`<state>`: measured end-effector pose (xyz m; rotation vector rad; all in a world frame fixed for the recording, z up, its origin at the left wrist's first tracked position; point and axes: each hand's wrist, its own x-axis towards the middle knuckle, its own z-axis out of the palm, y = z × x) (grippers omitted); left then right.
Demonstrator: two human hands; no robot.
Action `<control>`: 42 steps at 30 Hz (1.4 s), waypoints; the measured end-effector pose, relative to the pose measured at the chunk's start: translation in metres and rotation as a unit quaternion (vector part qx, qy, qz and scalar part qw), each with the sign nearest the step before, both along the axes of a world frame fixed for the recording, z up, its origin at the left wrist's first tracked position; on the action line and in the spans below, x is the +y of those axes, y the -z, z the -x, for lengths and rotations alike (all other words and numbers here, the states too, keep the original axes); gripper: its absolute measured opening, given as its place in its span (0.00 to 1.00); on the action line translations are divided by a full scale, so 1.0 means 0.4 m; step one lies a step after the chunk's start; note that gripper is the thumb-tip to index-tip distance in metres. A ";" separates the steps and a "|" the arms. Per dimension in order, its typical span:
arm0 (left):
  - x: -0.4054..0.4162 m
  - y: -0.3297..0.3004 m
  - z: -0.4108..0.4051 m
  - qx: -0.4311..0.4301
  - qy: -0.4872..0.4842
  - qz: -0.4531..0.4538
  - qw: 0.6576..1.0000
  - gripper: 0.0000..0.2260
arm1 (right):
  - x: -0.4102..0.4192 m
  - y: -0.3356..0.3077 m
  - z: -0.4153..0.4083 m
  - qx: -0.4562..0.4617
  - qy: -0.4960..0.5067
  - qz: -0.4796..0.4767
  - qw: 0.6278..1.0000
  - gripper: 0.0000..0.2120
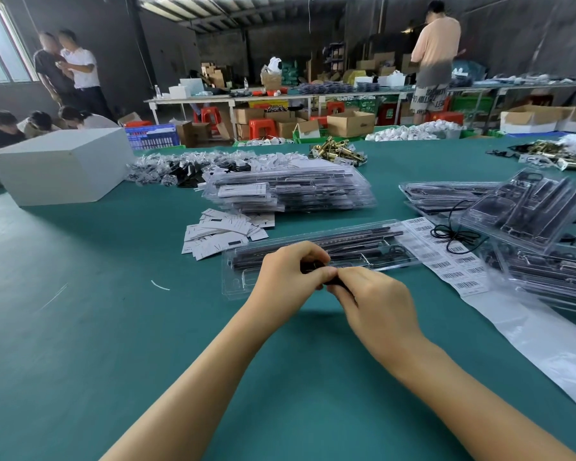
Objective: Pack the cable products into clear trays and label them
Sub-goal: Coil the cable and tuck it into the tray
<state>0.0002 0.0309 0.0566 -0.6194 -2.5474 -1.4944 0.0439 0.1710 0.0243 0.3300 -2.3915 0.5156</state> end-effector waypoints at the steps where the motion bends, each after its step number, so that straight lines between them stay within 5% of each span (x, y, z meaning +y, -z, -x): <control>1: -0.002 -0.003 0.001 -0.019 0.010 -0.024 0.999 0.04 | 0.004 -0.002 0.002 0.000 -0.001 -0.012 1.000 0.02; 5: -0.012 -0.014 0.007 -0.070 0.022 -0.077 0.994 0.07 | 0.015 0.003 0.012 -0.042 0.018 0.019 0.999 0.05; 10: -0.034 -0.010 0.025 -0.016 -0.031 0.016 0.999 0.07 | 0.028 0.001 0.020 -0.123 0.029 0.163 0.978 0.06; 20: -0.022 0.011 0.015 -0.026 -0.107 -0.057 0.992 0.04 | 0.019 0.002 0.032 -0.242 -0.070 0.479 0.841 0.06; 25: 0.002 0.022 0.000 -0.055 -0.099 -0.099 0.989 0.06 | 0.014 0.006 0.032 -0.243 -0.053 0.521 0.817 0.06; 32: 0.026 0.037 -0.017 -0.094 -0.046 -0.165 0.981 0.25 | 0.016 0.007 0.033 -0.243 -0.051 0.553 0.795 0.05; 36: 0.036 0.049 -0.022 -0.090 -0.042 -0.153 0.983 0.16 | 0.010 0.015 0.034 -0.244 -0.044 0.566 0.786 0.04; 42: 0.054 0.065 -0.027 -0.021 -0.063 -0.085 0.994 0.17 | 0.009 0.021 0.037 -0.235 -0.070 0.599 0.762 0.07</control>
